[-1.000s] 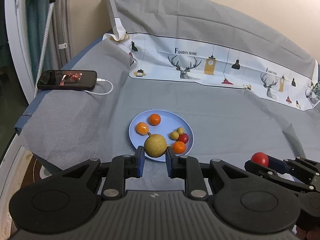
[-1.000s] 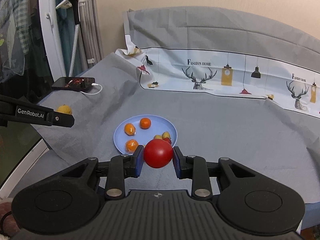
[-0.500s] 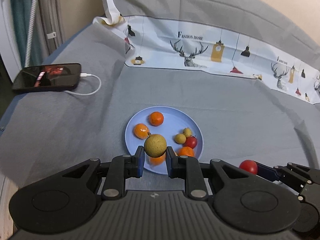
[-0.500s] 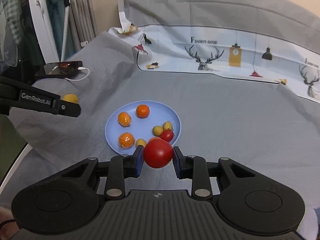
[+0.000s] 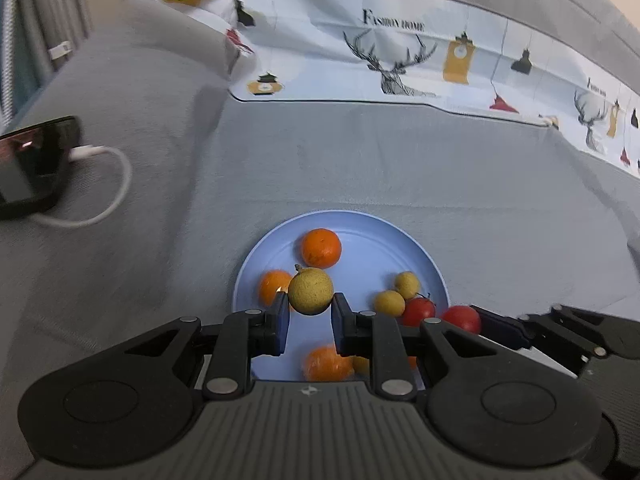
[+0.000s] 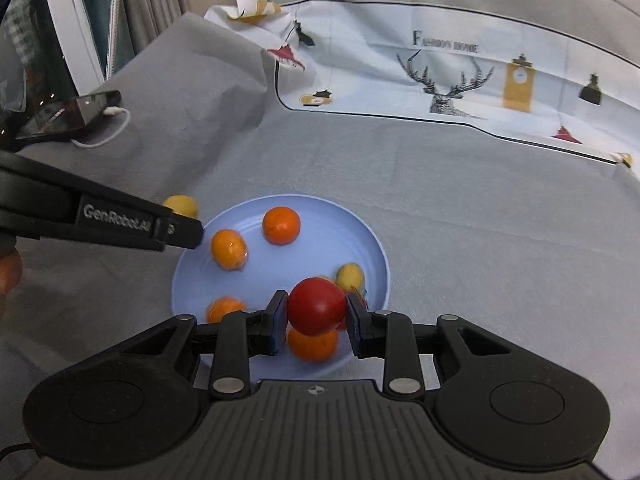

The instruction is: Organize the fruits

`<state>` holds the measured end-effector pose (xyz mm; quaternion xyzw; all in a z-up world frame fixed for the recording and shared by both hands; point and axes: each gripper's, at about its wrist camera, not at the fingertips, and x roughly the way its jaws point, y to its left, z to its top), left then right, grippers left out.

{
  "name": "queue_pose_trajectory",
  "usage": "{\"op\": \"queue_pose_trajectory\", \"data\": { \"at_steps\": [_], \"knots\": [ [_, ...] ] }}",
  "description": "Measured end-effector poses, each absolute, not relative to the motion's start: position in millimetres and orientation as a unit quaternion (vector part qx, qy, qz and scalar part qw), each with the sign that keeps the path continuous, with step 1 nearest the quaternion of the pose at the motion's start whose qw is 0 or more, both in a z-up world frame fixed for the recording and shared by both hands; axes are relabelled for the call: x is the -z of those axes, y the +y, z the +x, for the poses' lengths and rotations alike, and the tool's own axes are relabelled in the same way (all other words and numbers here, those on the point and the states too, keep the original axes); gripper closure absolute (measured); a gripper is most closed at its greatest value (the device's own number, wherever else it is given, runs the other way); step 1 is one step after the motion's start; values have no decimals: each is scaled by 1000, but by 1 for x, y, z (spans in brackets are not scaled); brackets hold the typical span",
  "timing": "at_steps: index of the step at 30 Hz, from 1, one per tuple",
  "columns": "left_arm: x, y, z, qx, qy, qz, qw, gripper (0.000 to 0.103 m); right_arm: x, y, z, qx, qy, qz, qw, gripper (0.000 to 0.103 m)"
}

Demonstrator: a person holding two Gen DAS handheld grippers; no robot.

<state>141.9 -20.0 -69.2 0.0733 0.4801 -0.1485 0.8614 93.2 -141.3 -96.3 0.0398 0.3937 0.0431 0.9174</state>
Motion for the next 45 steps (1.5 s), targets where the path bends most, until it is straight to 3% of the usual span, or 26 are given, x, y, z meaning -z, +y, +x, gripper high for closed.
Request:
{"op": "queue_pose_trajectory", "data": {
  "at_steps": [5,6,7,9,12,15,28,45],
  "knots": [
    [90,-27,162,171,503,85,843,75,114,-139,119,-50,410,29,910,71],
    [91,-27,164,171,502,87,843,56,116,-139,122,-55,412,28,909,70],
    [89,-27,164,169,496,91,847,26,117,-138,124,-60,412,27,909,69],
    [80,-23,158,151,472,92,864,0,114,-138,123,-53,405,19,912,38],
    [63,-13,140,157,444,98,877,0,102,-143,111,-36,393,10,919,15],
    [53,-5,114,144,447,114,876,0,91,-146,88,-29,399,13,916,9],
    [21,27,17,110,471,72,873,0,44,-133,-27,4,353,4,936,2],
    [-6,16,-38,89,439,79,891,0,15,-128,-101,27,280,-11,959,1]
  ]
}}
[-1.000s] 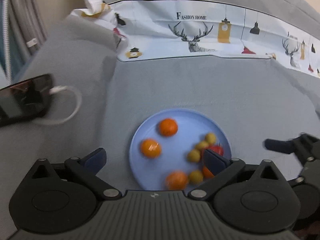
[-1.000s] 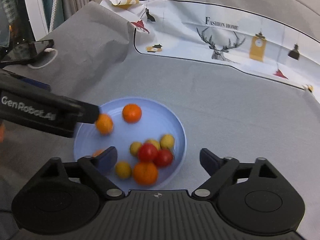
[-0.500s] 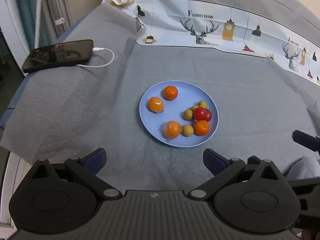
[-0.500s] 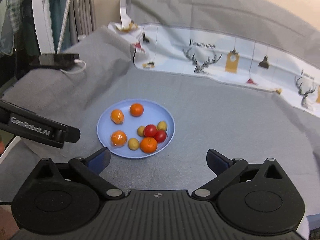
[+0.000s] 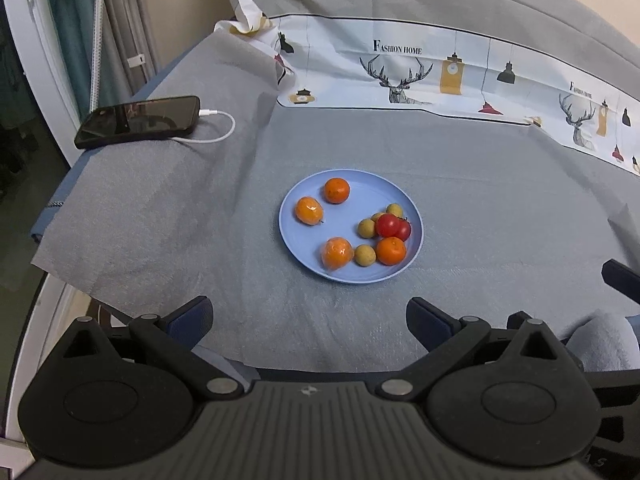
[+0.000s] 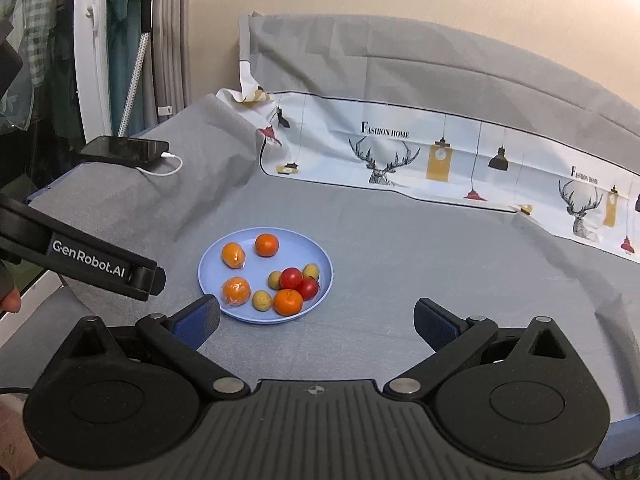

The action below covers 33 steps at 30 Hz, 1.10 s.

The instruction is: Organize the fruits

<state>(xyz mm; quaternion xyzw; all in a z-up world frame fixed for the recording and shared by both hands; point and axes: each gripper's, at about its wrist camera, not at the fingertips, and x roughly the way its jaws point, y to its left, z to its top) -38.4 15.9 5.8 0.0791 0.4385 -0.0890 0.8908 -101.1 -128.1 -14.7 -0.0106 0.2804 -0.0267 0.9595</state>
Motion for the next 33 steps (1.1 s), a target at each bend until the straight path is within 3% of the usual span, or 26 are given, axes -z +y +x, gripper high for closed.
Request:
{"op": "queue_pose_trajectory", "data": {
  "at_steps": [33],
  "knots": [
    [-10,19,-40,75,433,94,893,0,12,-122,-104,29,278,-26,960,1]
  ]
}}
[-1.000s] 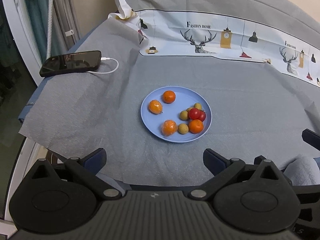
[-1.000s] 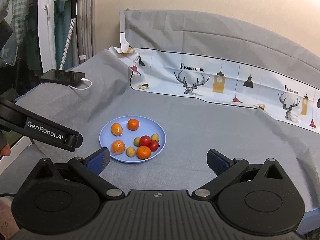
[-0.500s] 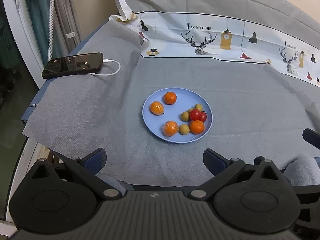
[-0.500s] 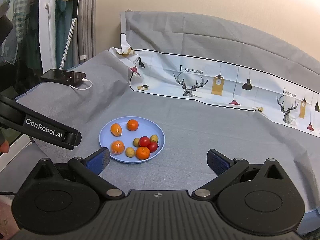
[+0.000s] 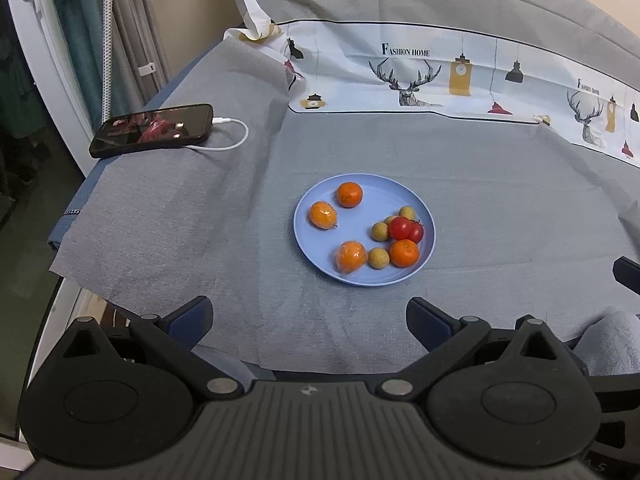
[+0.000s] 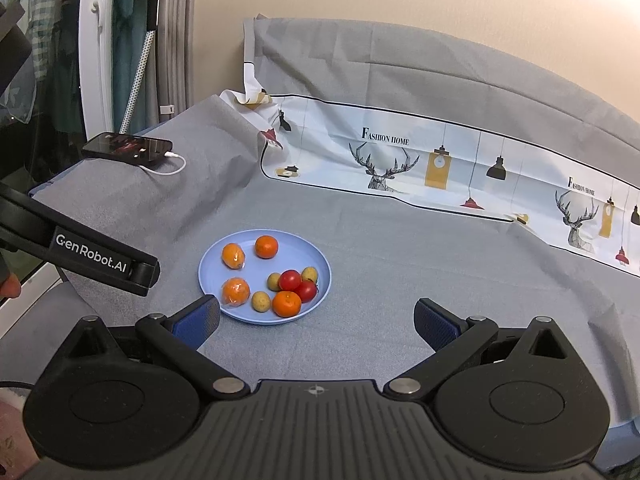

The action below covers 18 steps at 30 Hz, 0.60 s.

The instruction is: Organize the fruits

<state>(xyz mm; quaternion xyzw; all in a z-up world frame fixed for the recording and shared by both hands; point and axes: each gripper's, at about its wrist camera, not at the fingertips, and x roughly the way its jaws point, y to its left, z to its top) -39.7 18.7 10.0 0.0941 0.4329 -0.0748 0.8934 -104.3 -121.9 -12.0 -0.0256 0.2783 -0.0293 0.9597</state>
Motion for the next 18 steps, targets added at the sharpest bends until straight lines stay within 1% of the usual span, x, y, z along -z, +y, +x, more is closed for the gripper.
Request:
{"op": "queue_pose_trajectory", "data": {
  "at_steps": [18],
  "knots": [
    [-10,18,-41,64,430,106,894,0,13,-123,-104,29,279,-24,959,1]
  ]
}}
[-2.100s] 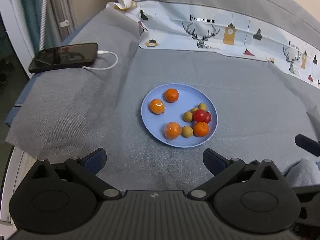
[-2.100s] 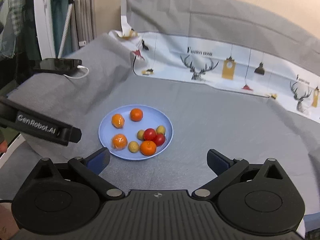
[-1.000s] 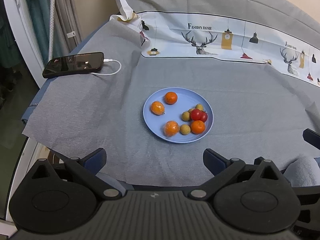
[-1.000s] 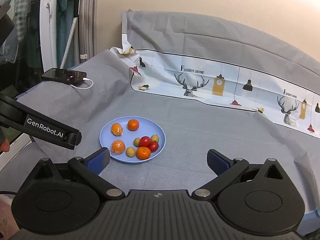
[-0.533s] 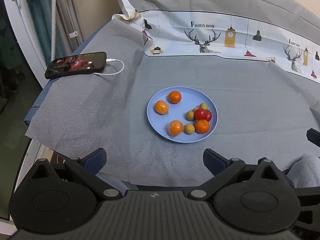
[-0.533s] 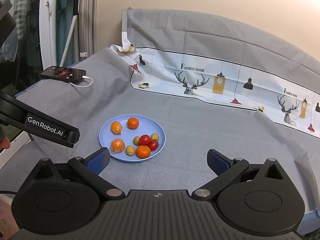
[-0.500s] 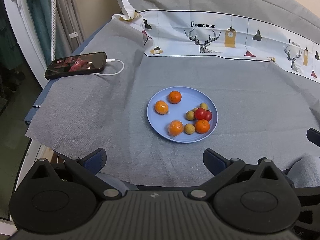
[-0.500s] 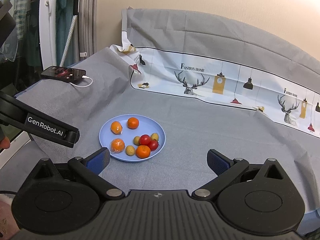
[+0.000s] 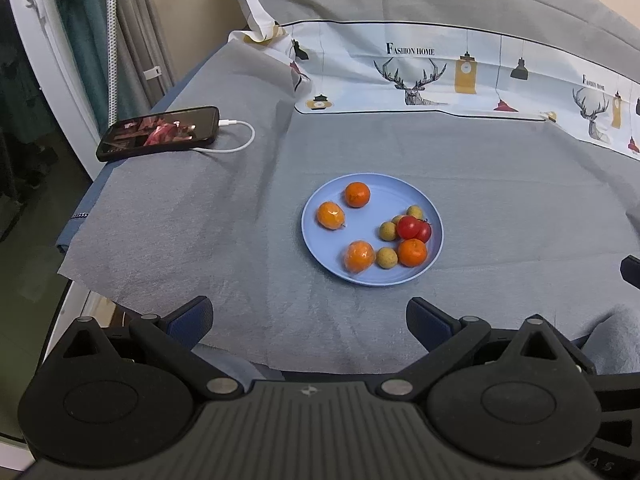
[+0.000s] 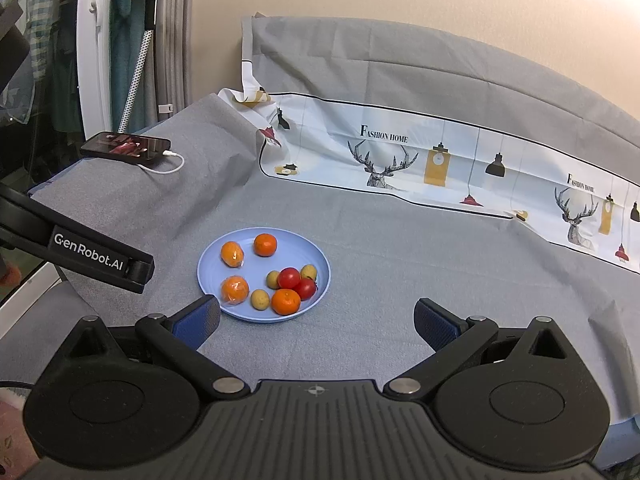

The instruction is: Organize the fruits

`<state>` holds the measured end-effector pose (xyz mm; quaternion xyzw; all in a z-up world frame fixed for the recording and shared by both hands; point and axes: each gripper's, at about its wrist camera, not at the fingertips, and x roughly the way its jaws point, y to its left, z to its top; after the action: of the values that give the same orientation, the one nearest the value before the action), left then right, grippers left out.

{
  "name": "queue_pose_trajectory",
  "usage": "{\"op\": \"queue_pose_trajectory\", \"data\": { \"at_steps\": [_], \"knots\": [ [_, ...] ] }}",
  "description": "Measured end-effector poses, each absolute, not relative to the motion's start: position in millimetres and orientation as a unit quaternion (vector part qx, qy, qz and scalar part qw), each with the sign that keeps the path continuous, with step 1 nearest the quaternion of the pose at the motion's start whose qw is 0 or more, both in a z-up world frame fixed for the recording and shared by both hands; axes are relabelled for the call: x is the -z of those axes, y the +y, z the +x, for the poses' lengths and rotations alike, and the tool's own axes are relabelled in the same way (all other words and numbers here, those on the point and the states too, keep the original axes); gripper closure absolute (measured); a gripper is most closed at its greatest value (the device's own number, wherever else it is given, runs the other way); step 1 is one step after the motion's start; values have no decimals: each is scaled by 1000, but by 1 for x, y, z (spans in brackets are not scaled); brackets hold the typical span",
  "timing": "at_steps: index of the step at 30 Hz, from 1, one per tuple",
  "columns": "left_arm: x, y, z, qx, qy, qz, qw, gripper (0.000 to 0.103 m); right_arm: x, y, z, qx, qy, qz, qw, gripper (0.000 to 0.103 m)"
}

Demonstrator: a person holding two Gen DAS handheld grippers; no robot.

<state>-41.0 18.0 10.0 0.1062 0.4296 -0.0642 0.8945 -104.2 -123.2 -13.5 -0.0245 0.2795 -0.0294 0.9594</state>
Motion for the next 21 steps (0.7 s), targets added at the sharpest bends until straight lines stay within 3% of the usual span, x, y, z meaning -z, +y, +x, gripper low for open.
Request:
{"op": "queue_pose_trajectory", "data": {
  "at_steps": [21],
  "knots": [
    [-5,20,-39,55,434,115,892,0,15,-124,-104,30,281,-24,959,1]
  ]
}}
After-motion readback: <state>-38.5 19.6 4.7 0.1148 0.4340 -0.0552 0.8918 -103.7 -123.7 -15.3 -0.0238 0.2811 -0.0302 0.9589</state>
